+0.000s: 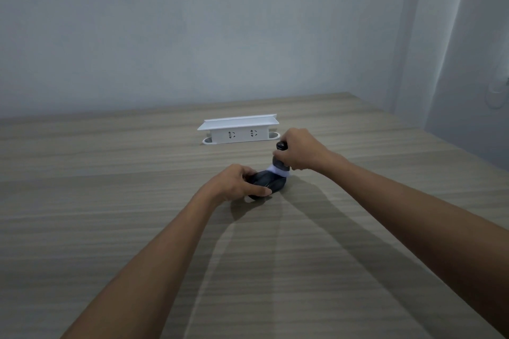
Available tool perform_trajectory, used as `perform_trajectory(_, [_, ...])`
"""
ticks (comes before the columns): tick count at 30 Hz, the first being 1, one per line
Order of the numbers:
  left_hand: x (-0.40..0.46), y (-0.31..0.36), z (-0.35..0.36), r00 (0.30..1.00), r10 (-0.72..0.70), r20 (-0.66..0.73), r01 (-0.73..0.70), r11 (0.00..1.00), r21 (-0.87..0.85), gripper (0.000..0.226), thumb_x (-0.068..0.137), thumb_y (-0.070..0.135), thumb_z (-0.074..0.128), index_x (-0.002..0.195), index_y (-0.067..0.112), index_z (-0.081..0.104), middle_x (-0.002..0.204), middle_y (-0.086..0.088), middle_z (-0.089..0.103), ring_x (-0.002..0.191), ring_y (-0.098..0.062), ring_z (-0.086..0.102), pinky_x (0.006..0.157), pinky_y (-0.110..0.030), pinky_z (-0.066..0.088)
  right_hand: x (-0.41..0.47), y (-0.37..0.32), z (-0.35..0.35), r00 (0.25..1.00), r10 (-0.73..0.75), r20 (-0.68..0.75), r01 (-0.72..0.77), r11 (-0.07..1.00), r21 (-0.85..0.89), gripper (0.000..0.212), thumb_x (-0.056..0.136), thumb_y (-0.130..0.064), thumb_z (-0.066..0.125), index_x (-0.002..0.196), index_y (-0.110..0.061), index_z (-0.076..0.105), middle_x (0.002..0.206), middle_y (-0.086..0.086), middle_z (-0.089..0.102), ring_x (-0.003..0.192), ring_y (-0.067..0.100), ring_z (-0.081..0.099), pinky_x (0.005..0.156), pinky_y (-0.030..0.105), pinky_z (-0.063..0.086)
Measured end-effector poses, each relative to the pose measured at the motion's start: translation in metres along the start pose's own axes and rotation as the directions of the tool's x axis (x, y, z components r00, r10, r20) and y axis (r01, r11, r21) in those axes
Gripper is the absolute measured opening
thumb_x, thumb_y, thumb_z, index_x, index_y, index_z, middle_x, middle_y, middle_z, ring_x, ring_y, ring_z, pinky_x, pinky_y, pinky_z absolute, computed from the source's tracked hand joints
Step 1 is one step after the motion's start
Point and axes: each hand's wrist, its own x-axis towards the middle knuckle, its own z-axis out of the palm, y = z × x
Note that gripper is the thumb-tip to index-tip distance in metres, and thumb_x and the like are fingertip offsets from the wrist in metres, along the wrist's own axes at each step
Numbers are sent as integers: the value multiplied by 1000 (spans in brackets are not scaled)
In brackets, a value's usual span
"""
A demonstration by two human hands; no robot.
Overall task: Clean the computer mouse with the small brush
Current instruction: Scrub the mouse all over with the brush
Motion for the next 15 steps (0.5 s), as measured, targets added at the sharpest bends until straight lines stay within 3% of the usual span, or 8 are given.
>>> perform_trajectory(4, [1,0,-1,1000,8,7,-8,1000,5,41,78,30,85,116,18,76,109,-4,79,106,-25,72,105,-46,53,-5,-4,4,997,8,77,-15,997,82,26,85,-6,60,59,-2,62,50,10,65,31,12,56,35,19,43])
perform_trajectory(7, [1,0,-1,999,12,38,-12,1000,-12,36,80,27,84,115,22,78,112,-3,78,108,-23,72,106,-44,53,-7,-3,1,992,25,126,-50,979,199,24,90,-6,60,68,1,67,57,12,72,37,12,63,37,18,46])
perform_trajectory(10, [1,1,0,1000,-1,7,1,1000,14,45,78,31,84,119,16,74,111,-6,78,108,-27,71,105,-48,52,-6,4,-3,995,39,93,-52,989,135,24,90,-2,56,68,-1,63,54,9,70,36,12,63,38,21,50])
perform_trajectory(13, [0,0,1,1000,-2,0,2,1000,10,46,77,32,85,118,14,74,109,-9,78,108,-30,71,105,-50,52,-8,13,0,997,66,43,-69,995,72,21,90,-1,55,72,6,63,58,17,70,41,21,67,50,34,60])
perform_trajectory(15, [1,0,1,1000,1,0,-1,1000,18,46,77,34,85,118,15,75,108,-7,79,107,-28,72,105,-48,52,-11,17,4,997,69,29,-72,990,122,19,90,-3,56,76,9,63,60,20,71,43,24,70,45,31,59])
